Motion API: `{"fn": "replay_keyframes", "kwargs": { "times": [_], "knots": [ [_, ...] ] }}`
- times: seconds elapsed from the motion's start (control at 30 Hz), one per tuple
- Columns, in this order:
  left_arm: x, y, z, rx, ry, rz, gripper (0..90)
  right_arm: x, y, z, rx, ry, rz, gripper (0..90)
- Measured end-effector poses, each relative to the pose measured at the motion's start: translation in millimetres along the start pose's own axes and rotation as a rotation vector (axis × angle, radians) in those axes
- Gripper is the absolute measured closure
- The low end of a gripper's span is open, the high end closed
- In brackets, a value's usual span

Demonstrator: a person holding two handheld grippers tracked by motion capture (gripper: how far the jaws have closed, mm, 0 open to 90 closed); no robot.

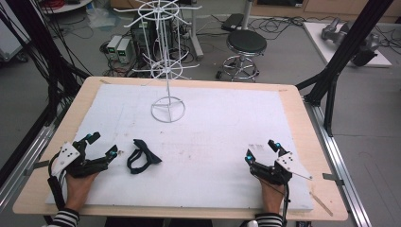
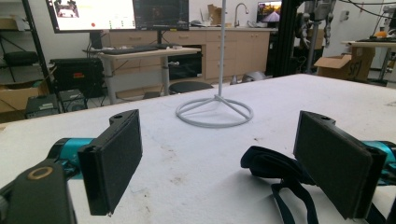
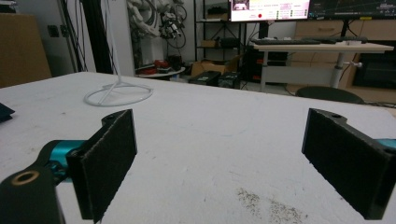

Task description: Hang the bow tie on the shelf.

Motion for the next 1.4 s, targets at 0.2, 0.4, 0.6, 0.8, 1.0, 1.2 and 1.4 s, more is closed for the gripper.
{"fn": "replay_keyframes", "kwargs": {
  "times": [0.2,0.4,0.6,0.8,1.0,1.2,1.4],
  "knots": [
    [0.4,0.6,-0.1,-0.005,0.005,-0.004,15.9,0.7,-1.0,0.0,0.009,0.005,-0.002,9.3],
    [-0.1,-0.1,0.1,-0.002,-0.001,-0.012,15.9,0.6,0.1,-0.2,-0.009,0.006,-0.013,9.3],
    [0.2,1.1,0.2,-0.012,0.002,-0.010,15.9,0.4,-0.3,-0.1,-0.008,0.006,-0.014,9.3],
    [2.1,4.4,0.6,0.003,0.026,-0.002,15.9,0.3,0.0,0.0,-0.010,0.000,-0.014,9.3],
    [1.5,8.4,8.2,-0.004,0.032,0.010,15.9,0.2,0.1,-0.1,0.001,0.001,-0.014,9.3],
    [4.6,3.7,14.4,0.035,0.126,0.009,16.0,0.3,-0.1,0.1,-0.004,0.000,-0.014,9.3],
    [10.2,-4.1,20.2,0.046,0.266,-0.040,16.3,0.3,-0.1,0.1,-0.004,0.000,-0.015,9.3]
  ]
}}
Point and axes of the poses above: each handheld gripper's, and its own axes: x roughly forward along the jaws, z roughly out of its top, y roughly to its left, the point moved 7 cm from there along x, roughly forward along the jaws, and after that the axes turned 4 degrees about y, right-handed, at the moved point
